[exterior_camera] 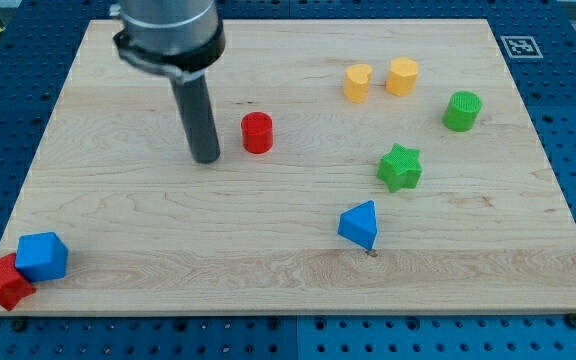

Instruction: Push the red circle downwards of the board

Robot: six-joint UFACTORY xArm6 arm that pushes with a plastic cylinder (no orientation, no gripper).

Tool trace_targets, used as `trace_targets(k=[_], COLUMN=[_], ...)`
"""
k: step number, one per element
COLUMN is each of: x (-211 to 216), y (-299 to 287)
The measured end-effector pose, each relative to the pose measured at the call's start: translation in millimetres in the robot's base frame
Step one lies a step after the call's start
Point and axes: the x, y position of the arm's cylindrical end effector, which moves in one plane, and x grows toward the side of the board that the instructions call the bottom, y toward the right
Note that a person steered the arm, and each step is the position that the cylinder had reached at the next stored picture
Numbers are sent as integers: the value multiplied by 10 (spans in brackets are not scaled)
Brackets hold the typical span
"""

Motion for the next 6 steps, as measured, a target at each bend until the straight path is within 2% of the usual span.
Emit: trace_targets(k=[2,5,6], x=[-702,-378,-345], y=[117,716,727])
